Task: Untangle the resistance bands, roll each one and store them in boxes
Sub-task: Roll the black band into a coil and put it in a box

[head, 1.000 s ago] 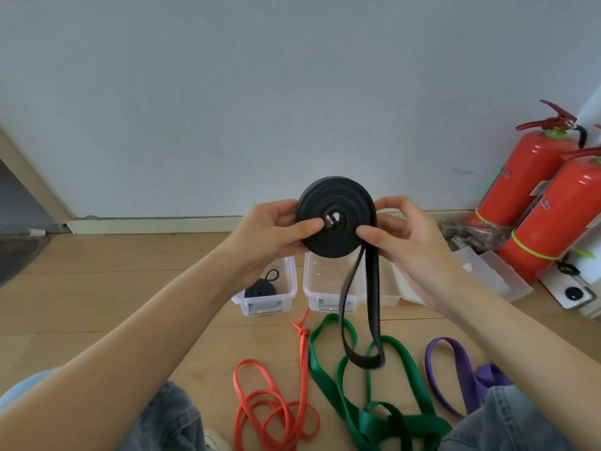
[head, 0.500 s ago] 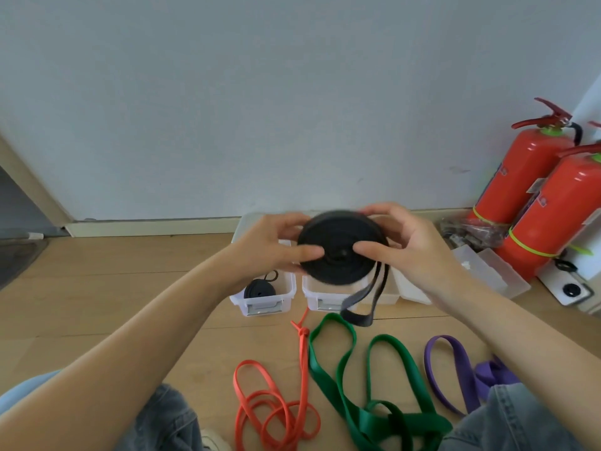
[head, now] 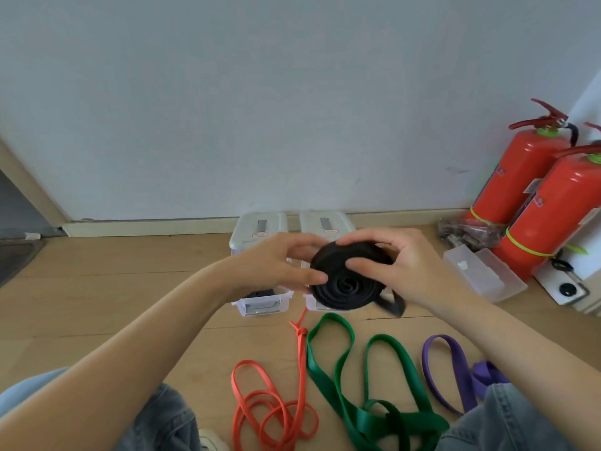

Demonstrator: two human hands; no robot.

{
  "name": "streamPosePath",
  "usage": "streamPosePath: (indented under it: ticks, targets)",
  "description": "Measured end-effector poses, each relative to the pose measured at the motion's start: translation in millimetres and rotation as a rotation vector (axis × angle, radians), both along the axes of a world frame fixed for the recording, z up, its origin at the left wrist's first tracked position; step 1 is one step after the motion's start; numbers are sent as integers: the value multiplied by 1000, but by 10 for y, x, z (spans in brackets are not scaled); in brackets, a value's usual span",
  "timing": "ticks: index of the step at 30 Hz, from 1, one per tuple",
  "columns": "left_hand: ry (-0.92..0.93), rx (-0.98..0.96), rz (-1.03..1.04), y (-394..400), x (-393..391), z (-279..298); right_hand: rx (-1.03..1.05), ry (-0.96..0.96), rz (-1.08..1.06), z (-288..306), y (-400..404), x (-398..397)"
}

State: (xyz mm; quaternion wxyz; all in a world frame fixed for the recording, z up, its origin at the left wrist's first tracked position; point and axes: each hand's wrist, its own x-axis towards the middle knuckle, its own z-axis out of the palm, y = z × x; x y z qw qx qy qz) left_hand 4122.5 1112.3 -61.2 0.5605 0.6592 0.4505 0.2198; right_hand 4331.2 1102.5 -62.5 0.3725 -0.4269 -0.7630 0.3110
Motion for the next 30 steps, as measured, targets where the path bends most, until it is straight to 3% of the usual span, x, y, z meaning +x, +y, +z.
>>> streamPosePath:
  ticks: [2,6,10,16,19,25,30]
  targets:
    - [3,-9,-32,-13,31,-18,-31,-12,8,-30,-10,-14]
    - [-59,27,62,18,-20,-6,-211,150,-52,-19,58,31]
    - [-185,-9,128,69,-91,51,-209,251,-88,-14,71,24]
    - [-29,-2,-35,52,-105,51,-141,17,56,-18,54,34]
    - [-46,13,-21,40,-59,17,-133,58,63,-43,63,43]
    - [-429,-126,203,87,-31,30,-200,500,-35,-36,151,63]
    - [-546,-214,333,100,85,-61,-241,409,-102,-105,138,-26]
